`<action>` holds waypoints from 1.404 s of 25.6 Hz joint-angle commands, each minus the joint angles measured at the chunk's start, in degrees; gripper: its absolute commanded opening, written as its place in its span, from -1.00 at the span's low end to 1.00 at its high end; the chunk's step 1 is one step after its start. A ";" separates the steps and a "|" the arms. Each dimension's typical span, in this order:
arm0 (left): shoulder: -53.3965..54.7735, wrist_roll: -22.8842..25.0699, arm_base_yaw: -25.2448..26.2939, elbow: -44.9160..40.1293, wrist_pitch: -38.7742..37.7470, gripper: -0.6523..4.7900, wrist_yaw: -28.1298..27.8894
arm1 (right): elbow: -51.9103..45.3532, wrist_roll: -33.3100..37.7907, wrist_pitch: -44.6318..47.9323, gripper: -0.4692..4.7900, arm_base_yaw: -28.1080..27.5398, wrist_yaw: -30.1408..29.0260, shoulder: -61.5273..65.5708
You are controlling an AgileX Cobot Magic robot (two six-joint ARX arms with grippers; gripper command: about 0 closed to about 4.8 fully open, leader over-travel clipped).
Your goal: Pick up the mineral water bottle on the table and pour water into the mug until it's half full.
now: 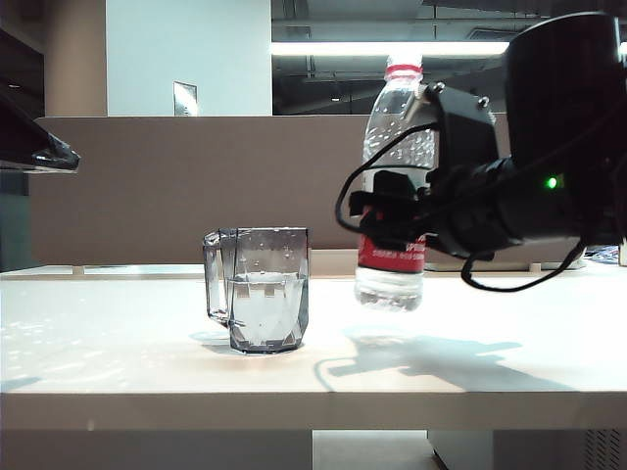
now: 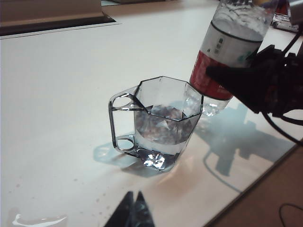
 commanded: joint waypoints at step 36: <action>-0.11 -0.17 -0.07 0.17 0.33 -0.78 0.02 | -12.15 -0.24 9.88 0.70 3.54 1.31 -2.08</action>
